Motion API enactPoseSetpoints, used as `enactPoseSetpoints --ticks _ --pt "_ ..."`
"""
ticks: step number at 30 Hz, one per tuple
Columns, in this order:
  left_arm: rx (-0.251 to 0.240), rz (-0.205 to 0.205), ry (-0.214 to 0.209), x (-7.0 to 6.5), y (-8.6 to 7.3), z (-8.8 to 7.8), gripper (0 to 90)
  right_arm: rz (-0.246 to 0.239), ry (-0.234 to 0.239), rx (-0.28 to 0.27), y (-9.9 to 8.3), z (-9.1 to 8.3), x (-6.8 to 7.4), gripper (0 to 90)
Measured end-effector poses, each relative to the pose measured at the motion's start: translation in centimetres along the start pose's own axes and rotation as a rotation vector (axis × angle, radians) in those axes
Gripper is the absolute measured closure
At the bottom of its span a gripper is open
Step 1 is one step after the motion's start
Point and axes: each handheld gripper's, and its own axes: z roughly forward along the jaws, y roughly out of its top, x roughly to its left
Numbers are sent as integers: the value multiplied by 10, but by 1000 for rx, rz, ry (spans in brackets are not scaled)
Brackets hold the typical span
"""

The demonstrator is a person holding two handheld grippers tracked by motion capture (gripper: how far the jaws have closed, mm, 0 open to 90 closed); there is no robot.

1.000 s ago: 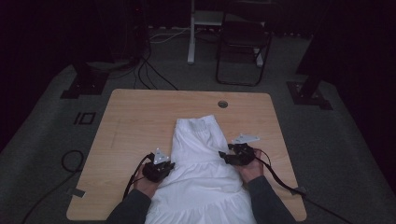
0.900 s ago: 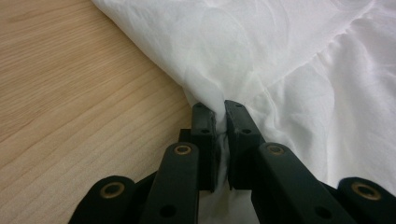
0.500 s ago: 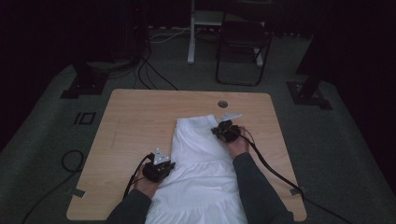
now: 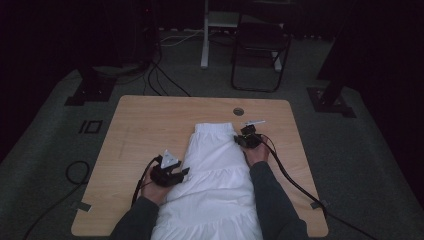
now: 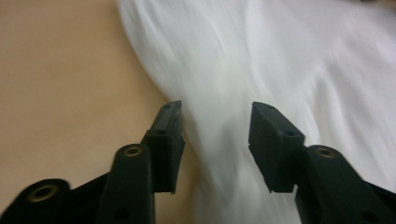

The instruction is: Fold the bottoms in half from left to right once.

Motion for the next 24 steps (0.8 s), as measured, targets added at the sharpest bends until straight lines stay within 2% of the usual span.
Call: enactPoseSetpoints --ticks 2,4,5,6,7,8,9,11,12,13,15,16,18,21,24 --pt "-24 17 27 5 20 8 513 0 -5 -1 0 0 1 823" --pt "-26 11 40 10 38 24 488 3 -8 -3 -1 0 1 823" --pt "-29 11 60 12 45 35 467 5 -8 -5 -1 0 1 823" --pt "-29 11 60 12 45 35 426 5 -8 -5 -1 0 1 823" --pt "-37 0 83 14 50 46 426 7 -9 -7 -1 0 1 823" --pt "-29 -23 83 17 53 64 389 10 -7 -12 -2 0 1 823" --pt "-2 -35 90 19 53 79 391 17 -2 -18 -3 0 0 824" --pt "42 -61 107 22 48 96 395 20 -2 -22 -3 0 0 826" --pt "42 -61 107 22 48 96 413 20 -2 -22 -3 0 0 826" --pt "81 -84 101 25 40 107 413 21 -4 -22 -4 0 1 828" --pt "55 -95 63 25 32 104 636 17 -5 -27 -6 -2 3 840" --pt "55 -94 68 24 30 102 699 19 -2 -29 -8 -3 5 842" --pt "55 -96 75 22 26 96 737 23 15 -36 -14 -6 9 844" --pt "51 -125 65 19 16 84 744 2 24 -29 -24 -15 19 846" --pt "52 -126 61 10 5 71 746 -13 42 -32 -38 -25 30 847"
